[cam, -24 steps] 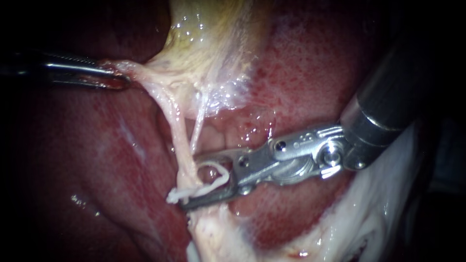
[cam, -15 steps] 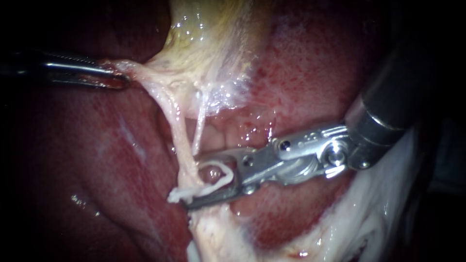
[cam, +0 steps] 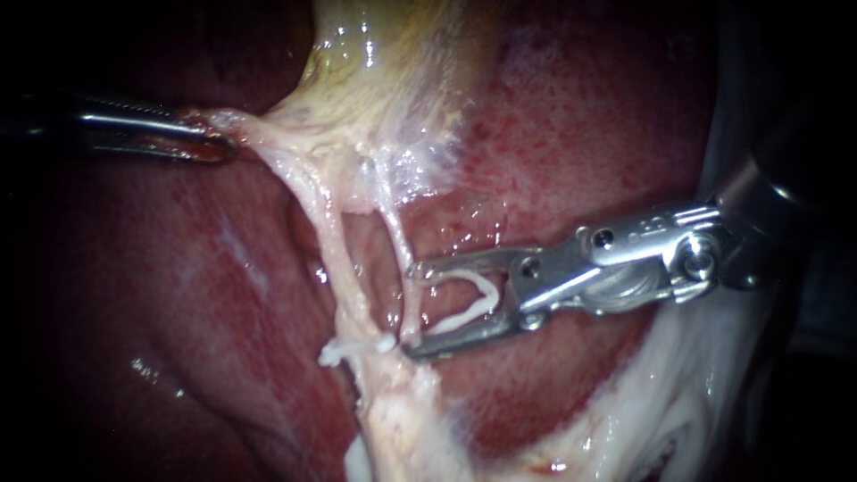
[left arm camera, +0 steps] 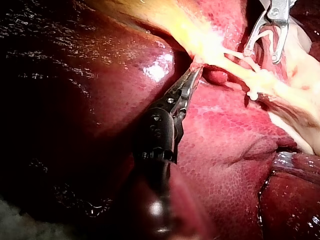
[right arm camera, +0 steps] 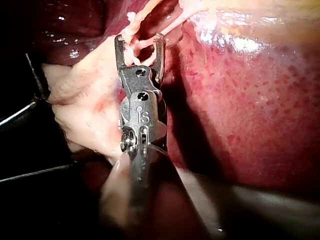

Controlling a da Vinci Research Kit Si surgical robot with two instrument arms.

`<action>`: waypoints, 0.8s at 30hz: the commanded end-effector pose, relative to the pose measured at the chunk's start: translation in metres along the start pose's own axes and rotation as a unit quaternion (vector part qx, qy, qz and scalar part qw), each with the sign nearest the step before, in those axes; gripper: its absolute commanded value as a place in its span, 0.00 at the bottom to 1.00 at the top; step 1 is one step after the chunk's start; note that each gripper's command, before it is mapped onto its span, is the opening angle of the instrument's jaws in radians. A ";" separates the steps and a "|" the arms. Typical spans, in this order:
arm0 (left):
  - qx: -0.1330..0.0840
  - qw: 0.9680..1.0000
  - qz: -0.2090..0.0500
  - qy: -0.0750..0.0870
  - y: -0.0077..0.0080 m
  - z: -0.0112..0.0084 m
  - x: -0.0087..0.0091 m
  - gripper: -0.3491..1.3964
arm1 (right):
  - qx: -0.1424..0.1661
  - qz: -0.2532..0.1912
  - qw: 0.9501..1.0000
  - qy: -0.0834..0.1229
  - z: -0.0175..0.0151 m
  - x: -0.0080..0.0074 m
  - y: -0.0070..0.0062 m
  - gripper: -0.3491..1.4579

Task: Clipping second clip left tube

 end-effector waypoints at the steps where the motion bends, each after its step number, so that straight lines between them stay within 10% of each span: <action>1: 0.000 1.000 0.000 0.000 0.0000 0.0000 0.0000 0.00 | 0.001 0.003 1.000 0.005 -0.0002 0.0002 -0.0001 0.45; 24: 0.000 1.000 0.000 -0.001 0.0000 0.0000 -0.0001 0.00 | 0.032 0.090 0.994 0.053 -0.0009 0.0027 -0.0020 0.46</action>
